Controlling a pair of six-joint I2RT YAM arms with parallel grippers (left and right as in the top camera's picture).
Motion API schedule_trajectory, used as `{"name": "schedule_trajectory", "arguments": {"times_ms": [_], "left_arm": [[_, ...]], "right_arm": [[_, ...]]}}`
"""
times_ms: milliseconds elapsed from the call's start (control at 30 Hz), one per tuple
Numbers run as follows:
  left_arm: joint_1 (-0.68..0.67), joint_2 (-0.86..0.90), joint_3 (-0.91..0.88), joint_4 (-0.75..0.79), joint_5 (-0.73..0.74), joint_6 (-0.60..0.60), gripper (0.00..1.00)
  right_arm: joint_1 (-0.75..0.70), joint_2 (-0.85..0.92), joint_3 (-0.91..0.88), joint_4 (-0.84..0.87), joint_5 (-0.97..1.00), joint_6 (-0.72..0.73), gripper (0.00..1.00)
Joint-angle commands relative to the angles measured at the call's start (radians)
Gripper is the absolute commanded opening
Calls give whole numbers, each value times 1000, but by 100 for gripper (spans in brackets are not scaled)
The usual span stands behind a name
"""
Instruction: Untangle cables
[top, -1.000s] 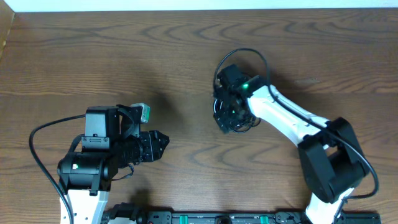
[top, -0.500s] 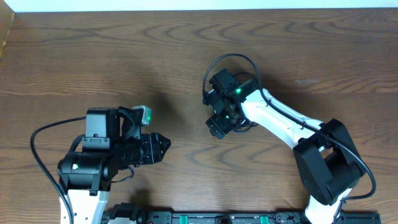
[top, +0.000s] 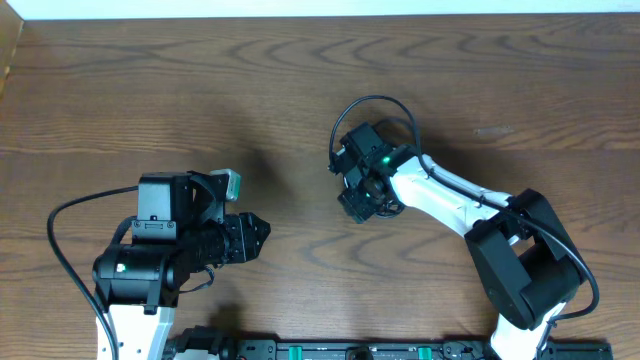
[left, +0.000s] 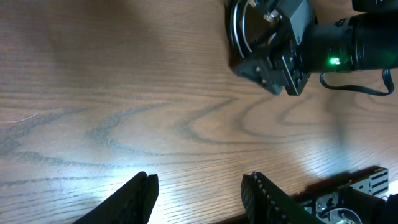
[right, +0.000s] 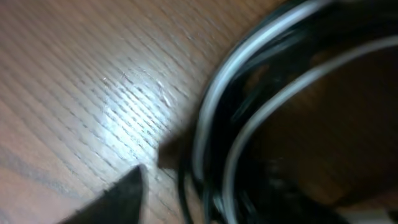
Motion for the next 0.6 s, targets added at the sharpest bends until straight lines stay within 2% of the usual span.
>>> {"name": "schedule_trajectory", "arguments": {"times_ms": [0,167,267,433,567], "left_arm": [[2,1,-6,-2,-13,17,50],[2,5,-6,-1,-18,25,50],[2,10,-6,-2,-18,25,50],[2,17,-6,-2,-18,32,50],[2,20,-6,-2,-18,32,50]], "right_arm": [[16,2,-8,-2,-8,31,3],[10,-27,110,-110,-194,93,1],[6,-67,241,-220,-219,92,1],[6,-156,520,-391,-204,22,1],[6,-221,666,-432,10,17,1]]}}
